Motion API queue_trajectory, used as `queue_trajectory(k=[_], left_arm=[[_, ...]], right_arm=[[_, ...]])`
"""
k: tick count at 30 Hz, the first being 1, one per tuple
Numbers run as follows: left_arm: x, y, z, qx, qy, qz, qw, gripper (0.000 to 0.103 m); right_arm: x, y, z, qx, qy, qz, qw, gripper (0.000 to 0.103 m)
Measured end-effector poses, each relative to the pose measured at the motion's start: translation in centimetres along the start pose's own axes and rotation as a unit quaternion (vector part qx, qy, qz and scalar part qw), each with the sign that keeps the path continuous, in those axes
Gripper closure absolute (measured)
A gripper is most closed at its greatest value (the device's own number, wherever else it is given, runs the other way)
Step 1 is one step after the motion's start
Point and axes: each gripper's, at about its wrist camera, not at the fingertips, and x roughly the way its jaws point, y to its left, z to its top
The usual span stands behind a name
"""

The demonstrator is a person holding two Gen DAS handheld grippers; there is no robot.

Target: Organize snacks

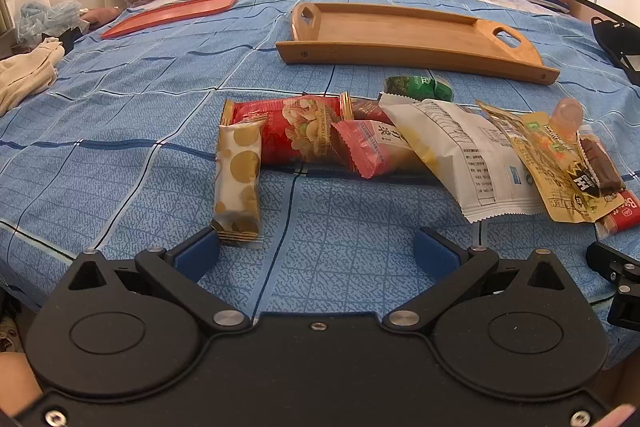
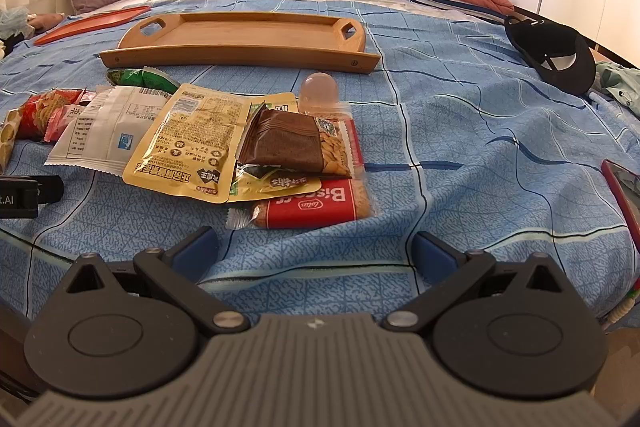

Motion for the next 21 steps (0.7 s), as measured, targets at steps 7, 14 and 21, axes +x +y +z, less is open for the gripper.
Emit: queue_trajectory(k=[7, 14, 21], left_arm=[[0.00, 0.02, -0.02, 0.000, 0.001, 0.001, 1.0000, 0.000], [-0.01, 0.04, -0.04, 0.000, 0.002, 0.001, 1.0000, 0.000], [-0.02, 0.03, -0.06, -0.001, 0.001, 0.001, 1.0000, 0.000]], right_arm=[[0.05, -0.05, -0.08, 0.000, 0.000, 0.000, 1.000, 0.000], [-0.04, -0.01, -0.08, 0.000, -0.001, 0.000, 1.000, 0.000], [-0.19, -0.05, -0.07, -0.001, -0.003, 0.000, 1.000, 0.000]])
